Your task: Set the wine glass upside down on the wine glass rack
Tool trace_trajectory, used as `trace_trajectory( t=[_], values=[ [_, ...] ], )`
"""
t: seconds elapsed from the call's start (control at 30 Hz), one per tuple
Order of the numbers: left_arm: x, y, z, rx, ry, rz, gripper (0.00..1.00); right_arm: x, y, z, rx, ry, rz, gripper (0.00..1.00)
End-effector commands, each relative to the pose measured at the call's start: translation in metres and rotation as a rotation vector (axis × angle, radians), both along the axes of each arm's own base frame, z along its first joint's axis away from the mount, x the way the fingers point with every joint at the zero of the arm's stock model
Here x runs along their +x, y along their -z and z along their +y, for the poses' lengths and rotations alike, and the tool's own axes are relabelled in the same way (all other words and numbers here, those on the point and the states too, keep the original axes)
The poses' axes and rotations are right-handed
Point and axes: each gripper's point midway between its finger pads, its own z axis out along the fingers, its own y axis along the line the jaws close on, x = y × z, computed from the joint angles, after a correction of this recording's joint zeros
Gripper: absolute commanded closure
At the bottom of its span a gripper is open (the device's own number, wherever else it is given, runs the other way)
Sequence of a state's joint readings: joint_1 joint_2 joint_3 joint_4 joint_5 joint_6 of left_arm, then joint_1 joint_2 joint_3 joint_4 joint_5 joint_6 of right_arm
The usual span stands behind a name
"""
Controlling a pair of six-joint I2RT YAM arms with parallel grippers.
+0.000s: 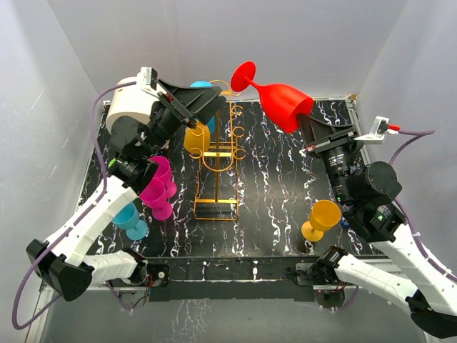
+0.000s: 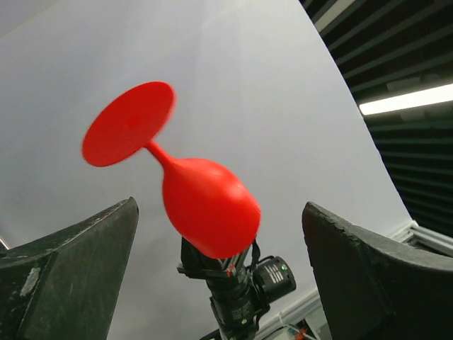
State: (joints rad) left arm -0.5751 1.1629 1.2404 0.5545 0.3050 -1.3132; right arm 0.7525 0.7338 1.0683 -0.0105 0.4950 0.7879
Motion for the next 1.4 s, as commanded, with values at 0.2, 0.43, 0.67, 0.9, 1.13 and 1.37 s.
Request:
trace_trajectory(
  t=[0.2,0.43,0.67,0.9,1.13,1.37],
  values=[
    [0.008,-0.016,-0.031,-0.158,0.035,0.088,0.01,-0.01,-0.016,0.016,0.068,-0.105,-0.081,1.0],
    [0.003,-0.028,-0.043,-0.239,0.037,0.076,0.1,-0.008,-0.01,0.02,0.056,-0.114,-0.072,1.0],
    [0.013,-0.033,-0.054,-0.193,-0.004,0.126,0.43,-0.012,-0.011,0.031,0.028,-0.164,-0.105,1.0],
    [0.019,-0.036,-0.045,-0.224,-0.071,0.111,0.6,-0.023,-0.01,0.04,-0.005,-0.232,-0.152,1.0],
    [0.018,-0.036,-0.047,-0.235,-0.061,0.091,0.82,-0.029,-0.004,0.05,-0.051,-0.288,-0.162,1.0],
    [0.015,-0.04,-0.045,-0.219,-0.077,0.052,1.0,-0.03,-0.003,0.048,-0.047,-0.283,-0.155,1.0]
  ],
)
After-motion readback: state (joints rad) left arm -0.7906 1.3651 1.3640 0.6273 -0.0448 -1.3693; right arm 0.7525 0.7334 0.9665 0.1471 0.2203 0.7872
